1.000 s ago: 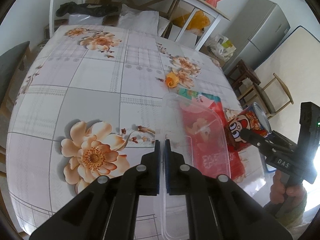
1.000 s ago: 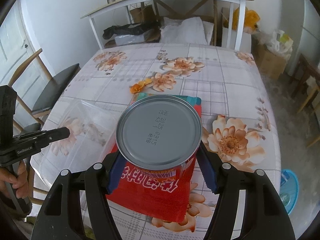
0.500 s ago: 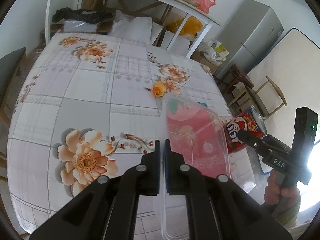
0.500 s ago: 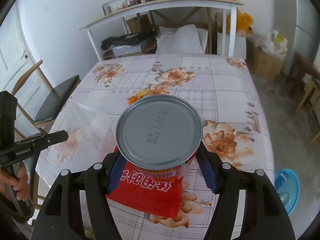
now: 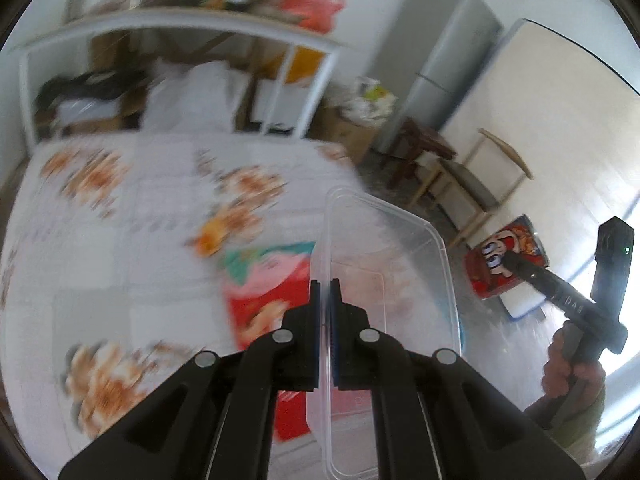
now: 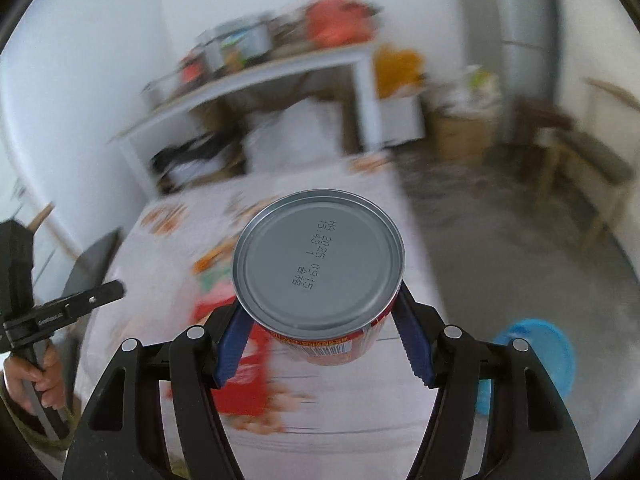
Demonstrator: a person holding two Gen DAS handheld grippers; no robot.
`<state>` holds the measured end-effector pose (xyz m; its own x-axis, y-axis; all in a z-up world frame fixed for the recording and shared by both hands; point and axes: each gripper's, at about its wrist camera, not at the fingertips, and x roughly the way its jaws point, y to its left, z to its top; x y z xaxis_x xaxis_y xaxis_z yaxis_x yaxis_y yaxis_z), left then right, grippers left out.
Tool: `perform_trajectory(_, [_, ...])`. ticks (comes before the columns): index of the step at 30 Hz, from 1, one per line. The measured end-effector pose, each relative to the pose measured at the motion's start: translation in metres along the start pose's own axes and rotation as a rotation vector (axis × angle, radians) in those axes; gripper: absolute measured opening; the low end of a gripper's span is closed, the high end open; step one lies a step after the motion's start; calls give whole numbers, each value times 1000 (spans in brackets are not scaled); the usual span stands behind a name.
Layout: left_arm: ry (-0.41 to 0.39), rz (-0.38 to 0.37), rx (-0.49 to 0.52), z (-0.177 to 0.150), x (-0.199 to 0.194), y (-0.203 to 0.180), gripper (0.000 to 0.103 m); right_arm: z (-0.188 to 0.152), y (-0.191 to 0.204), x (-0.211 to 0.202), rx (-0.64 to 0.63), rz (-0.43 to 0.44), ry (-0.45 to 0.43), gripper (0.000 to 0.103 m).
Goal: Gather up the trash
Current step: 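Carry the container over the wastebasket and open the left tool while the right tool holds the can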
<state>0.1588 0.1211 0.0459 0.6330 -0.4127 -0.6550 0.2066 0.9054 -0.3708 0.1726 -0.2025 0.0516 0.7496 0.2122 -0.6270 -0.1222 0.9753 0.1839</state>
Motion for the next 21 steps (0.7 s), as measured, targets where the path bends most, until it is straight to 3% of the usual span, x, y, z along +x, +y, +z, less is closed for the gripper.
perform_trajectory(5, [29, -112, 133, 30, 36, -63, 4, -5, -88, -54, 171, -210, -77, 63])
perform_trajectory(8, [84, -178, 212, 40, 68, -110, 4, -24, -132, -71, 266, -297, -73, 63])
perform_trajectory(12, [170, -211, 314, 39, 114, -168, 4, -62, -185, -67, 417, -324, -12, 63])
perform_trajectory(14, [245, -227, 337, 33, 146, -195, 4, -82, -208, -58, 496, -324, 27, 63])
perform_trajectory(17, [426, -258, 313, 18, 208, -231, 4, -110, -241, -45, 609, -334, 86, 63])
perform_trajectory(21, [662, -209, 282, -9, 290, -265, 4, -136, -272, -30, 725, -312, 135, 63])
